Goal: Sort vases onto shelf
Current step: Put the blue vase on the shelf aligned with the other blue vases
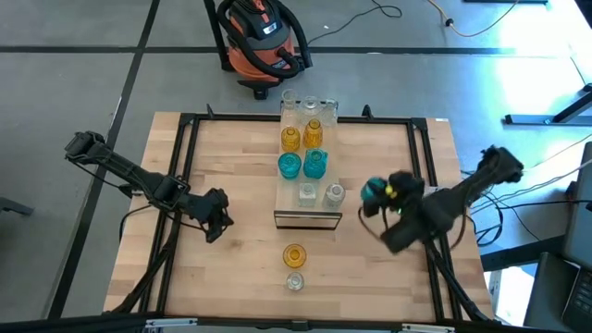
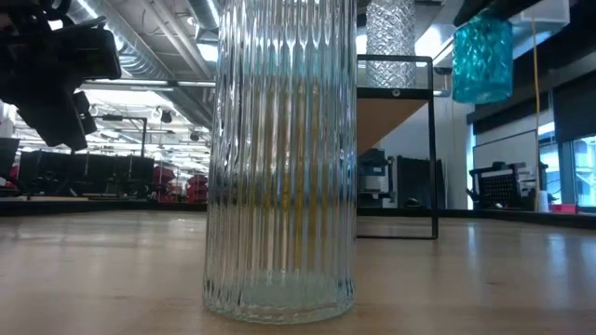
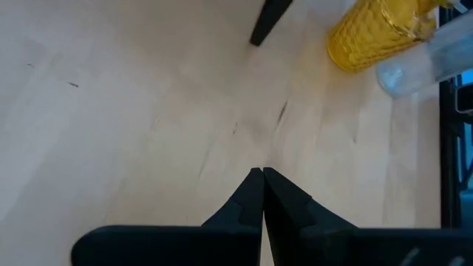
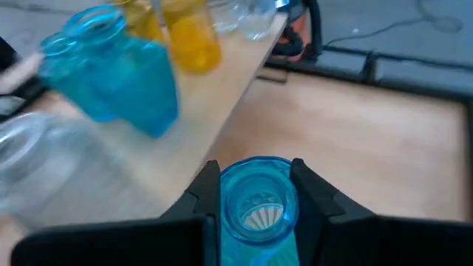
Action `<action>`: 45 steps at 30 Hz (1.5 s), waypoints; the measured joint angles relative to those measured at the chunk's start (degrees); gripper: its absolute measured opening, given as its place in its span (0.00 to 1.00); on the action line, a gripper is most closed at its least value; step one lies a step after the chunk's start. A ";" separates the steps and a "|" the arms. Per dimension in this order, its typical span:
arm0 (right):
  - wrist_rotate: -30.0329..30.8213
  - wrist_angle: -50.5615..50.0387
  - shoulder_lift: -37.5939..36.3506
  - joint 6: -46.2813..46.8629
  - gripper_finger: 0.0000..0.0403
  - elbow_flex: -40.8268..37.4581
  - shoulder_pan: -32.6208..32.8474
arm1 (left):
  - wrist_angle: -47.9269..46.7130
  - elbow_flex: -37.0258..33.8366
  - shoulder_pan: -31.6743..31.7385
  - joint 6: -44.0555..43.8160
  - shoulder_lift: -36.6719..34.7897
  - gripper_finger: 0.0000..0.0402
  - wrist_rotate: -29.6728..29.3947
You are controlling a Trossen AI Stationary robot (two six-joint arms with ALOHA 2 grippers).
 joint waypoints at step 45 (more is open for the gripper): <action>-20.65 48.56 3.12 -67.27 0.18 -0.37 -31.04 | 0.70 0.02 0.03 -0.44 -0.04 0.00 -2.93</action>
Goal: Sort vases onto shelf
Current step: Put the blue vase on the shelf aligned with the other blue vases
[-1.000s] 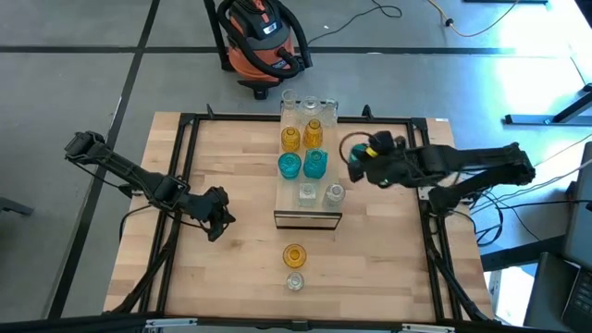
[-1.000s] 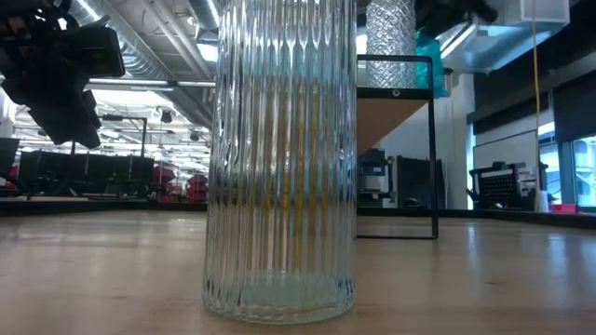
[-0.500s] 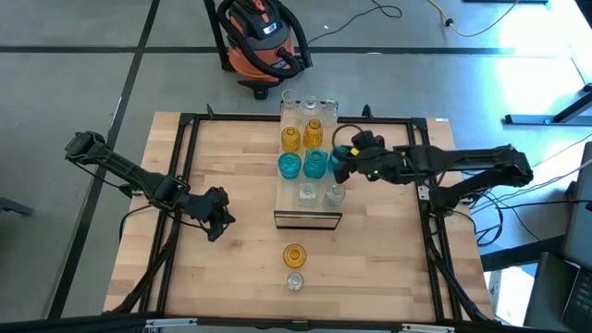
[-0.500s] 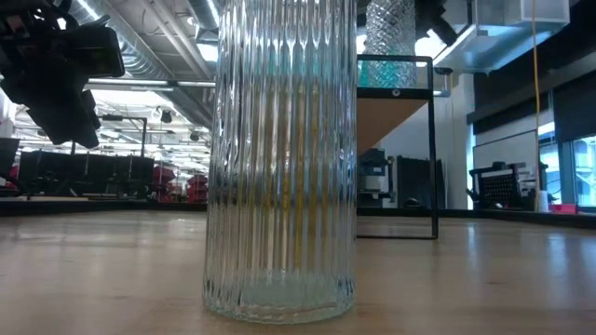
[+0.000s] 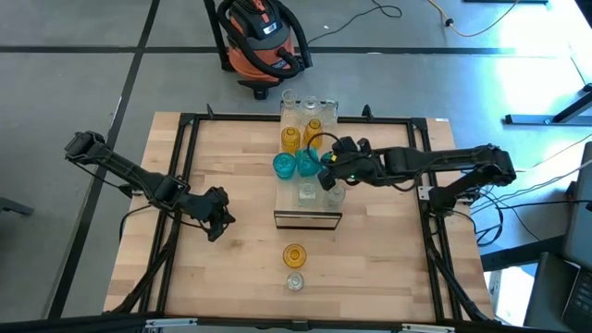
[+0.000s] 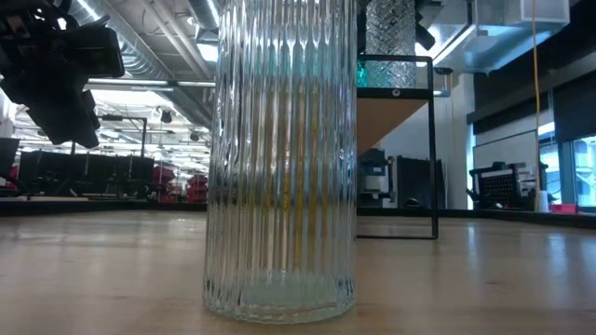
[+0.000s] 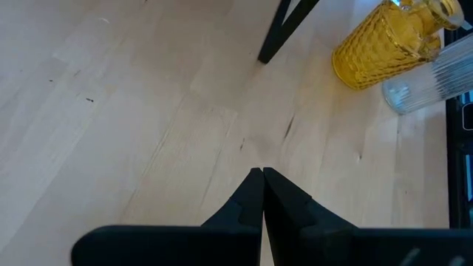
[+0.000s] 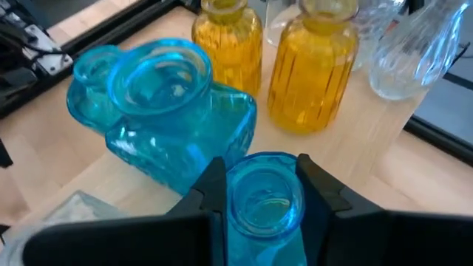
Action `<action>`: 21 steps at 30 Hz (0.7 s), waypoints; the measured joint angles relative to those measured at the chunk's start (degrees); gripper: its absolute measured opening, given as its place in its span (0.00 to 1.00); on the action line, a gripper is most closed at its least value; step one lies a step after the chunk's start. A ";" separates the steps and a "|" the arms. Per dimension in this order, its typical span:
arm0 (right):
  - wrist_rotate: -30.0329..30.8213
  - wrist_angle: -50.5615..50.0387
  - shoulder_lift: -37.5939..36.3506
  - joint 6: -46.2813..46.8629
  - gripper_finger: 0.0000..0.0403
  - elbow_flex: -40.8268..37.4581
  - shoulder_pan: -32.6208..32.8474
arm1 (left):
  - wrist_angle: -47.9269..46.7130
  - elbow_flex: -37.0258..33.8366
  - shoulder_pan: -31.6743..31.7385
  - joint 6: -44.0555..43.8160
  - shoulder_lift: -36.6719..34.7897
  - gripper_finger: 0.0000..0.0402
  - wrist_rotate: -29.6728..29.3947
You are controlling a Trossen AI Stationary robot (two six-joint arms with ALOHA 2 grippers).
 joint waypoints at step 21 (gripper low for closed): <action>-0.74 -1.82 0.02 1.71 0.51 0.07 0.00 | -0.44 0.00 0.00 0.08 0.00 0.00 0.99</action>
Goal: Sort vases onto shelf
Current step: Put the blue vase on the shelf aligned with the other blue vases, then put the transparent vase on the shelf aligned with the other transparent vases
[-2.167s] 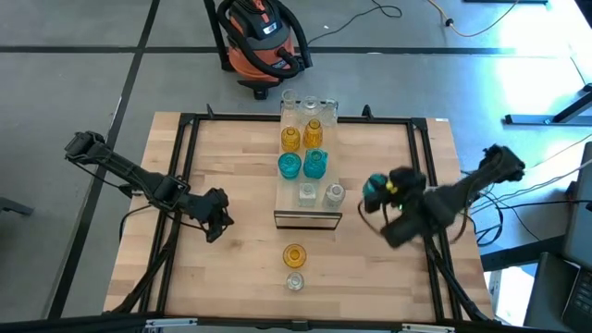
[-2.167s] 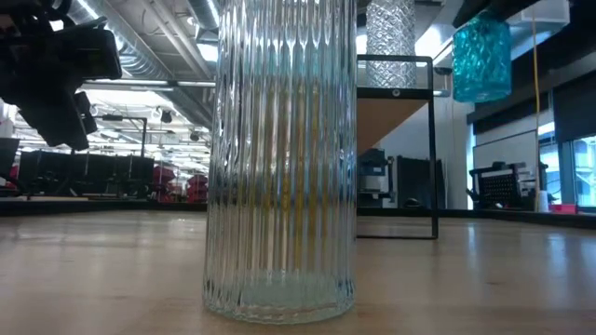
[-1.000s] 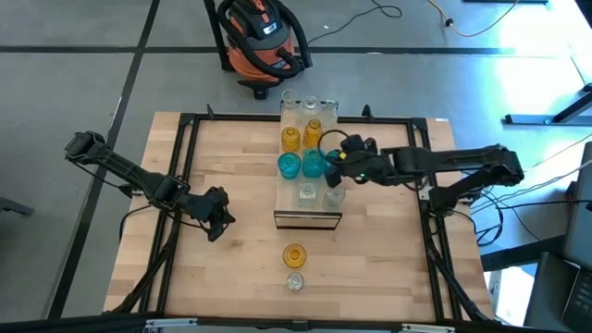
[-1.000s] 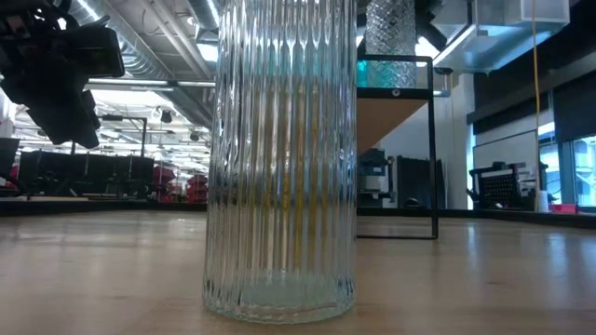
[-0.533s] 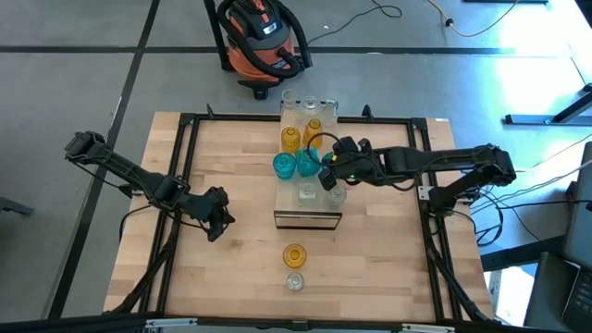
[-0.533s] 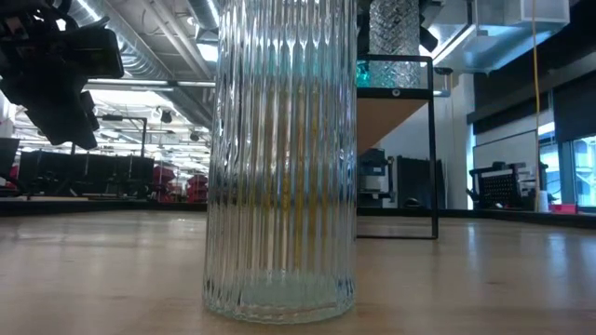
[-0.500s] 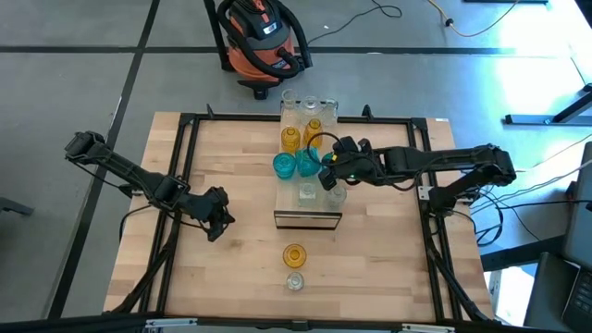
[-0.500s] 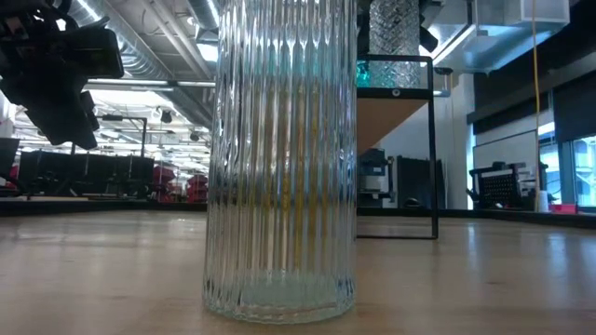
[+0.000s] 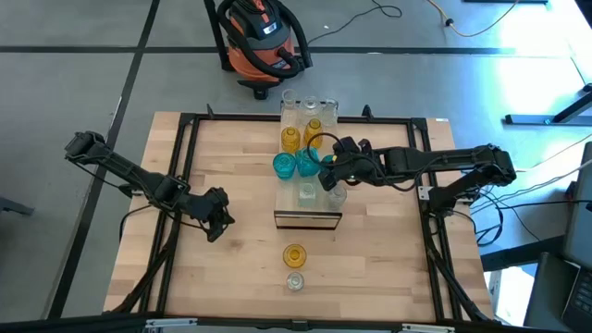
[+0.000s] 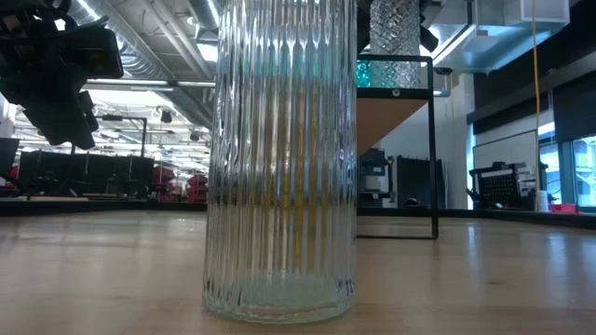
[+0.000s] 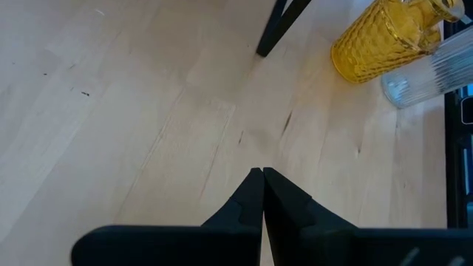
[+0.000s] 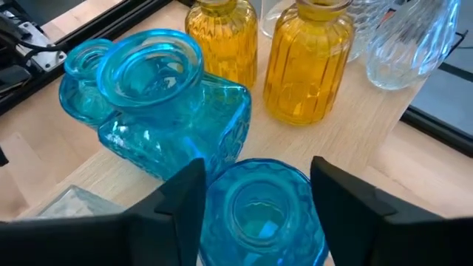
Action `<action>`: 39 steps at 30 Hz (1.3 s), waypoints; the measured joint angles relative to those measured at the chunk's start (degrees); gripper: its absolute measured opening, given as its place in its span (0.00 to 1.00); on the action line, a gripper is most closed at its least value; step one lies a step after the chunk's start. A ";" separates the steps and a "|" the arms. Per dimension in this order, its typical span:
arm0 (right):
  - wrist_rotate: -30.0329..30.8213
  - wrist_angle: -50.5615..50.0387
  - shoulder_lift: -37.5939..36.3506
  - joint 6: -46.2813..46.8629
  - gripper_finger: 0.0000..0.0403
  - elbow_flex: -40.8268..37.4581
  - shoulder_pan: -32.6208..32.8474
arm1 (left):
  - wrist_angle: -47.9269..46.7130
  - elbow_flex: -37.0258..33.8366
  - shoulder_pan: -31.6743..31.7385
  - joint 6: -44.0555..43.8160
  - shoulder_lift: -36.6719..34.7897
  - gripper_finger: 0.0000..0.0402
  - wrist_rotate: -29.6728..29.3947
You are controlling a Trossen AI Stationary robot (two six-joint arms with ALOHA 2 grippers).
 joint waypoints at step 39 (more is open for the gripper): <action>6.18 -19.99 -0.85 0.12 0.39 16.68 0.00 | 31.87 2.99 38.91 14.42 5.65 0.00 13.08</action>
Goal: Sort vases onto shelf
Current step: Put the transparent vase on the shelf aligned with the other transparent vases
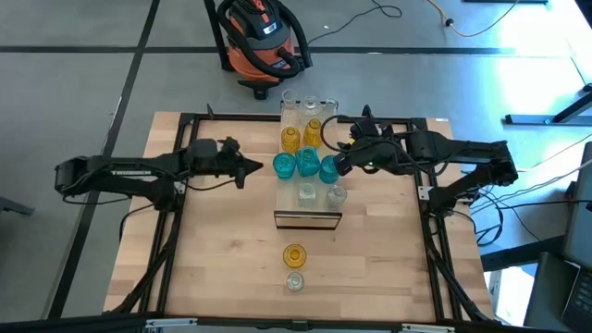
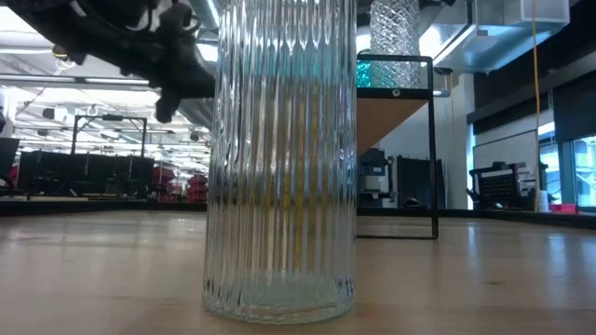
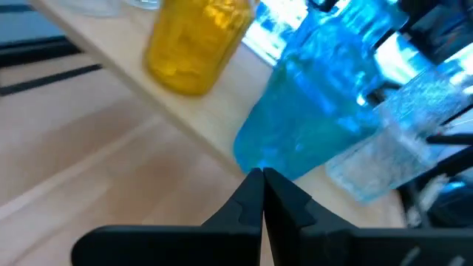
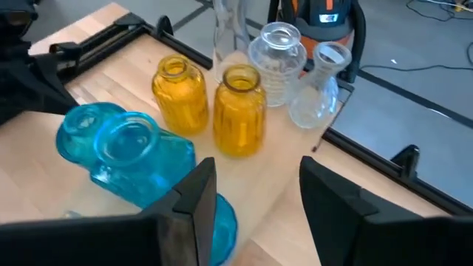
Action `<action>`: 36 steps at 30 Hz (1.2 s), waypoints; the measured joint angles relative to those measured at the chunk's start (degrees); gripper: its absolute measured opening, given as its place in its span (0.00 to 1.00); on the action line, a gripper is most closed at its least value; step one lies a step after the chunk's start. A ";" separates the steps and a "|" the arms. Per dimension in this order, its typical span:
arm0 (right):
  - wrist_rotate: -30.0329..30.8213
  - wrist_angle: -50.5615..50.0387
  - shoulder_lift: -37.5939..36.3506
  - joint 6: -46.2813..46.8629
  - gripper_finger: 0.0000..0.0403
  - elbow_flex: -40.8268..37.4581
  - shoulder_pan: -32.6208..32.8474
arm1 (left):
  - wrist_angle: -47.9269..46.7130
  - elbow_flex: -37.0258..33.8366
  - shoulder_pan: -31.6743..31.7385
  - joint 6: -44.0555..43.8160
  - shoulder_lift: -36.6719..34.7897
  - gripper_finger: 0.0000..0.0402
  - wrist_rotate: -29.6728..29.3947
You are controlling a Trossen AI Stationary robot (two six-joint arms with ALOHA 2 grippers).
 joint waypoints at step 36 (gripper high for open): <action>-1.66 -12.08 -5.64 -0.41 0.39 -0.02 0.04 | 3.18 2.97 -1.72 -5.16 4.82 0.00 11.41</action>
